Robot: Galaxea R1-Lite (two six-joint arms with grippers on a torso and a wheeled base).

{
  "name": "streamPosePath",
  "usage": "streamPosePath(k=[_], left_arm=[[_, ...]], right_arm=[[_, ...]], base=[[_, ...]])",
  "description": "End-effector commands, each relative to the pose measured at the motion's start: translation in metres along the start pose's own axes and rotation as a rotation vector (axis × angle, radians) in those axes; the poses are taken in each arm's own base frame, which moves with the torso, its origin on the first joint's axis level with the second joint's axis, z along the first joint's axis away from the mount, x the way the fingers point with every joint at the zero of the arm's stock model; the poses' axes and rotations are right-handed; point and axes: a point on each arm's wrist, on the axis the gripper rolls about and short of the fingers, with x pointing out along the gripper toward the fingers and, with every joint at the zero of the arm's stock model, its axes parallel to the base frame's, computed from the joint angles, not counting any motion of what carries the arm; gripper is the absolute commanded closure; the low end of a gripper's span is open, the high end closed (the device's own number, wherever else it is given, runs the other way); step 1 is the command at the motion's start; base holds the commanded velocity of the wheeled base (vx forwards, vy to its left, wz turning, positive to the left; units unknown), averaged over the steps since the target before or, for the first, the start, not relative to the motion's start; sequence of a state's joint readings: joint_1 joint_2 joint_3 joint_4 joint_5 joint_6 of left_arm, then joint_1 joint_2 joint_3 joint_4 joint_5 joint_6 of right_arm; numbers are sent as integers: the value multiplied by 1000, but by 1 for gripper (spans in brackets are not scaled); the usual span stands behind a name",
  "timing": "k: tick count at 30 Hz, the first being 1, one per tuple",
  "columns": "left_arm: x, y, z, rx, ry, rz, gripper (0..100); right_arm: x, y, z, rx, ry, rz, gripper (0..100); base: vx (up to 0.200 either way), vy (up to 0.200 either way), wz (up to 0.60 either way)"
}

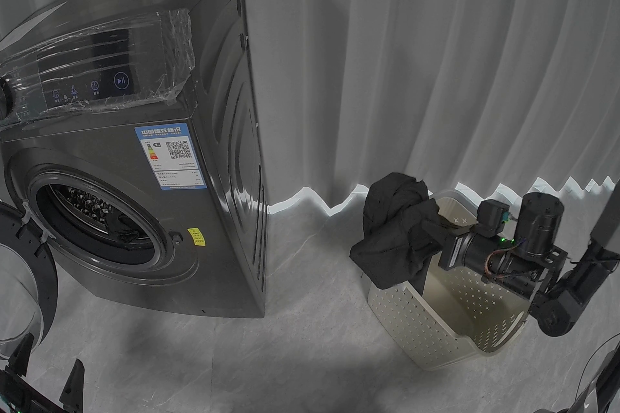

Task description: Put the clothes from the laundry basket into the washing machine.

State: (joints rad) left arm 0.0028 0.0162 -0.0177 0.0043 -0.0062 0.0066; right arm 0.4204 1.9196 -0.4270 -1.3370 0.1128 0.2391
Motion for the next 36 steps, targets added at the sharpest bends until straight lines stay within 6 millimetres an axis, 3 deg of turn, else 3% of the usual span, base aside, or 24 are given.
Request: streamPosePath(k=[1,9,14,22,36], left_arm=[[0,0,-5,1,0,0,0],[0,0,-5,0,0,0,0],[0,0,-5,1,0,0,0],[0,0,-5,1,0,0,0],[0,0,-5,0,0,-1,0]], right_arm=[[-45,34,47,-24,-186,77,100],[-82,63,65,-27,-194,116,100],[-87,58,66,-64,-194,86,100],[-92,47,62,-127,-194,-13,100],[-94,46,61,-149,-203,-91,100]], base=[[0,0,0],[-50,0,0],[-200,0,0],[0,0,0],[0,200,0]])
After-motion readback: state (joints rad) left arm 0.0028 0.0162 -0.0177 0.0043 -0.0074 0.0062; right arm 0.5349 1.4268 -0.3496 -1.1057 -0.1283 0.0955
